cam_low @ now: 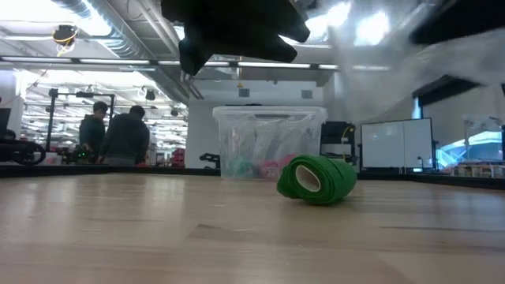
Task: Roll bandage
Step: Open the transparent zip lock bag
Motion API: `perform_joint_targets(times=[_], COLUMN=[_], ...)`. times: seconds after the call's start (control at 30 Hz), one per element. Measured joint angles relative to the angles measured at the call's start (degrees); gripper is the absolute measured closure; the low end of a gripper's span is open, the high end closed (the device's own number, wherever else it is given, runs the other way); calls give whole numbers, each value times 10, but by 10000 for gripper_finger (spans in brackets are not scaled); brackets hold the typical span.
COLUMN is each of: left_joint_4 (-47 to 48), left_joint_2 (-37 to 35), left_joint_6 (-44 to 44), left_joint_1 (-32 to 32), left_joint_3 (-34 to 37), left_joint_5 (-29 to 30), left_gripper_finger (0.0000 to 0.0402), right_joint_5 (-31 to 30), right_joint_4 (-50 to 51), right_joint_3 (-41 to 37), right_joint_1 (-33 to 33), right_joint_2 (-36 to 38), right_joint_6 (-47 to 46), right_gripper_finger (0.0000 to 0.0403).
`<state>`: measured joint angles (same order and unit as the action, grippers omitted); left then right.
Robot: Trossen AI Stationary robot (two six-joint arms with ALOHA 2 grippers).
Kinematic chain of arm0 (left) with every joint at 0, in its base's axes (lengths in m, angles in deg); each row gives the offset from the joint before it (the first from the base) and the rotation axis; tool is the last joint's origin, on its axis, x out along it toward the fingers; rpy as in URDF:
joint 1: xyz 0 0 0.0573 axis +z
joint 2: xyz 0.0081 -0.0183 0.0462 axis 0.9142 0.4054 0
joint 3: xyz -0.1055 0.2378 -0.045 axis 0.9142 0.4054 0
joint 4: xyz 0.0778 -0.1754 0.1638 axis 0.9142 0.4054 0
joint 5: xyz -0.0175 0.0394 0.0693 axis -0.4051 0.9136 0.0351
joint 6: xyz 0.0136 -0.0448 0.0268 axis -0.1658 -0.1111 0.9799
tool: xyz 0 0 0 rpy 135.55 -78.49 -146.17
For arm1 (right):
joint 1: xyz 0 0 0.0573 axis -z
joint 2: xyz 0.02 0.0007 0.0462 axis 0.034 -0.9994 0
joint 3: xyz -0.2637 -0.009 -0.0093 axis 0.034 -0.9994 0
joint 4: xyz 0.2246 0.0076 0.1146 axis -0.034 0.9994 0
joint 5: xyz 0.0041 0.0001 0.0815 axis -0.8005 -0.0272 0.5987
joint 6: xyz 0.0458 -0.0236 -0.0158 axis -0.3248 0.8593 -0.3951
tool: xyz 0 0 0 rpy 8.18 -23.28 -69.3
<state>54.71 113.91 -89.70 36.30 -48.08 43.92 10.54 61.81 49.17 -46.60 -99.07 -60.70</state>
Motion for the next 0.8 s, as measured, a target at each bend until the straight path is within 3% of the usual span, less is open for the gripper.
perform_joint_targets(times=[0.17,0.4,0.5,0.8], left_joint_4=[4,-18,-41,-107], left_joint_2=[8,5,4,3], left_joint_6=[28,45,65,133], left_joint_1=[8,5,5,-11], left_joint_3=[1,0,0,-1], left_joint_5=[-4,-7,-7,-7], left_gripper_finger=[301,301,301,301], right_joint_5=[9,58,82,90], right_joint_4=[-52,-456,-567,-595], right_joint_3=[-81,-244,-280,-276], right_joint_1=[-32,-76,-71,-62], right_joint_2=[81,126,126,126], right_joint_6=[-59,12,31,79], right_gripper_finger=[395,395,395,395])
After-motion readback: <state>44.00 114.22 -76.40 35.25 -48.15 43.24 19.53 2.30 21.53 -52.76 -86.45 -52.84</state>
